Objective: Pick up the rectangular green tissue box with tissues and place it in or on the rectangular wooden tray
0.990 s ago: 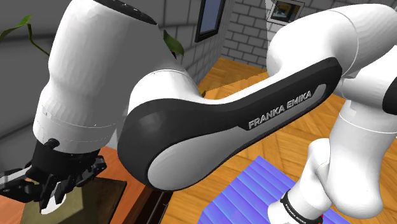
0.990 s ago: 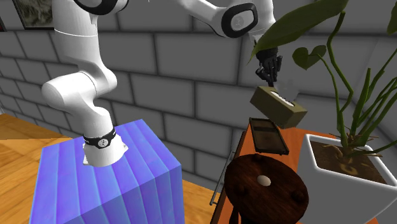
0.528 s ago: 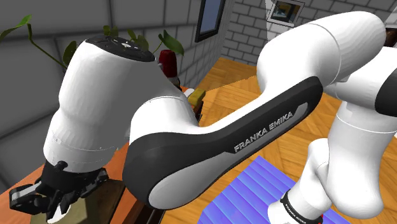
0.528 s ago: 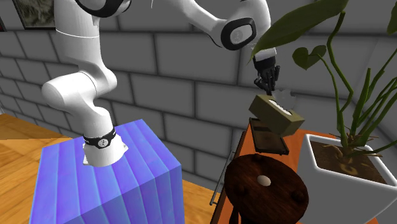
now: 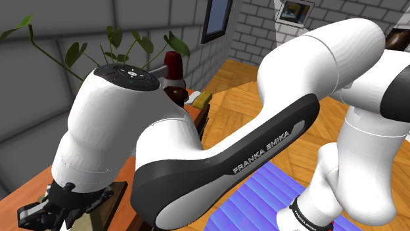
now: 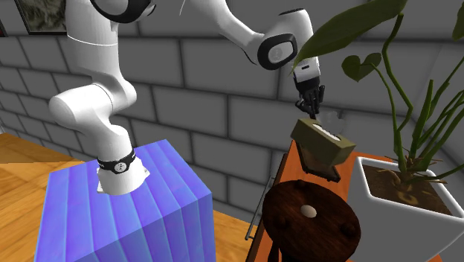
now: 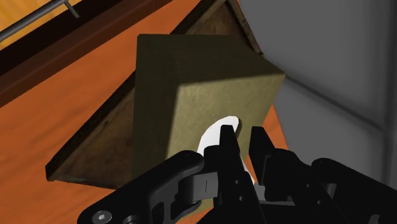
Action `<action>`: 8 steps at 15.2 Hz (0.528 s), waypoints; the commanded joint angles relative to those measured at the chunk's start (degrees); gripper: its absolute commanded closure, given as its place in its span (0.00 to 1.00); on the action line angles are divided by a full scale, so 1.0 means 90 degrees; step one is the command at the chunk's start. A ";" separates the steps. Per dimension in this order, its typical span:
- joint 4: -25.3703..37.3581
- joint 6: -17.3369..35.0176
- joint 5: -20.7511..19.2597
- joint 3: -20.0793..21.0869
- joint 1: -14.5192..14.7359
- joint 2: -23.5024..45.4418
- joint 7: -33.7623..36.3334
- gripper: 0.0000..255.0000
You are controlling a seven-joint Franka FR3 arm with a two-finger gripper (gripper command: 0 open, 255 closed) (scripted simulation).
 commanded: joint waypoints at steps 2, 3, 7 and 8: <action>-0.0023 0.0009 -0.0002 -0.0012 -0.0013 0.0008 -0.0001 1.00; -0.0023 0.0009 -0.0002 -0.0011 -0.0013 0.0008 -0.0001 1.00; -0.0013 0.0005 -0.0007 -0.0013 -0.0009 0.0015 0.0004 0.00; -0.0015 0.0006 -0.0006 -0.0013 -0.0009 0.0014 0.0003 0.00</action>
